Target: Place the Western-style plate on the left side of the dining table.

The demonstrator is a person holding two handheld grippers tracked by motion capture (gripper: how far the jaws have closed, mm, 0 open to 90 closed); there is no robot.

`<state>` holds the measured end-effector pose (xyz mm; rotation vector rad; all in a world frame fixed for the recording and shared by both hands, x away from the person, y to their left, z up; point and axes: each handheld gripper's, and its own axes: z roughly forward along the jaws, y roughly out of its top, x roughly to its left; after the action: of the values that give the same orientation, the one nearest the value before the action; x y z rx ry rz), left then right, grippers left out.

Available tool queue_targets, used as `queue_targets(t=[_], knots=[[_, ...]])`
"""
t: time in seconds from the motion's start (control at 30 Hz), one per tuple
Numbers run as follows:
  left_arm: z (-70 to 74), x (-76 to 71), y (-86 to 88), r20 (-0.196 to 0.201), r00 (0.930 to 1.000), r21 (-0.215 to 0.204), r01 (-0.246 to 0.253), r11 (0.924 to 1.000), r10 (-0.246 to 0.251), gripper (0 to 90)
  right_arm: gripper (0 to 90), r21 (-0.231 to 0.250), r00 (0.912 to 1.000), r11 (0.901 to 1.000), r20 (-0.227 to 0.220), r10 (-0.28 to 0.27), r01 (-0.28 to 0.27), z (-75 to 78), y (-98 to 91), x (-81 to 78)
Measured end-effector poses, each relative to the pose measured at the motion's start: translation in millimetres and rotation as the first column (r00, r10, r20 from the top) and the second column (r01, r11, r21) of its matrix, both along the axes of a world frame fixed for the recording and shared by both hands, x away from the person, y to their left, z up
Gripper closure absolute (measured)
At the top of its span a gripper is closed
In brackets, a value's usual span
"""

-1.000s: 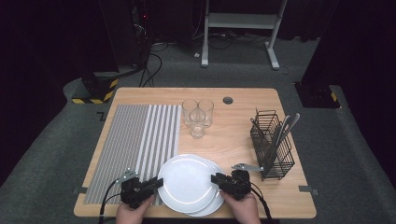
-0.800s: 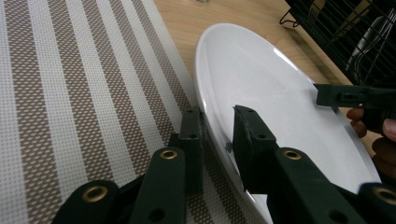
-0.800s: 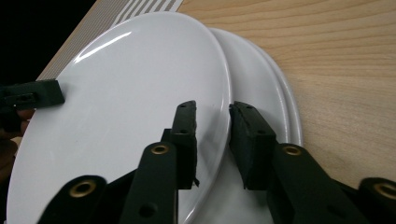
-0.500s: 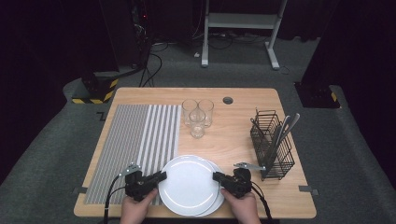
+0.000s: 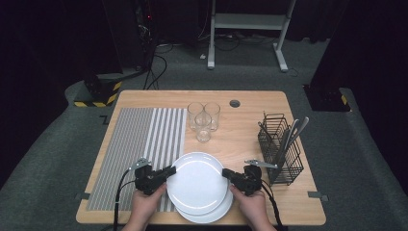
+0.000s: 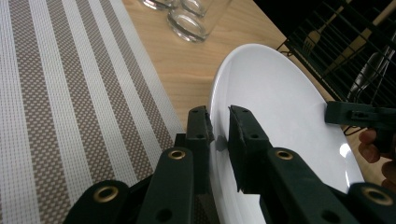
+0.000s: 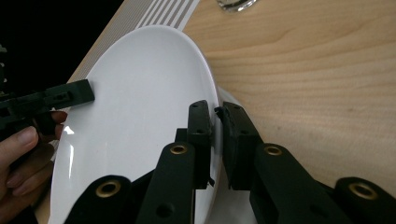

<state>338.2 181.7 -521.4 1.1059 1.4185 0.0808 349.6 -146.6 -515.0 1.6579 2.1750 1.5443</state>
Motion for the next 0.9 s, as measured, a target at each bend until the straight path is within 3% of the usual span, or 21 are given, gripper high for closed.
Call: queue_targets(t=[0.23,0.37,0.67,0.9], knots=[[-4.7,11.4,-3.1,0.005,0.9997,-0.017,-0.024,0.9996,0.024,78.2,82.3,-0.018,0.9986,0.9991,0.035,-0.039,0.039,2.6,2.2,16.3],[-7.0,13.4,-3.7,0.002,0.9998,-0.007,-0.02,0.9998,0.02,77.7,82.0,-0.03,0.997,0.998,0.056,-0.054,0.056,1.4,3.6,23.5],[-8.5,12.6,-6.4,0.015,0.9993,0.012,-0.035,0.9993,0.035,76.9,79.8,-0.06,0.9963,0.9964,0.065,-0.055,0.059,-5.1,6.5,27.8],[-8.4,11.8,-6.5,0.031,0.9987,0.021,-0.041,0.9989,0.04,77.6,62.3,-0.084,0.997,0.9959,0.072,-0.027,0.033,-2.0,5.7,23.9]])
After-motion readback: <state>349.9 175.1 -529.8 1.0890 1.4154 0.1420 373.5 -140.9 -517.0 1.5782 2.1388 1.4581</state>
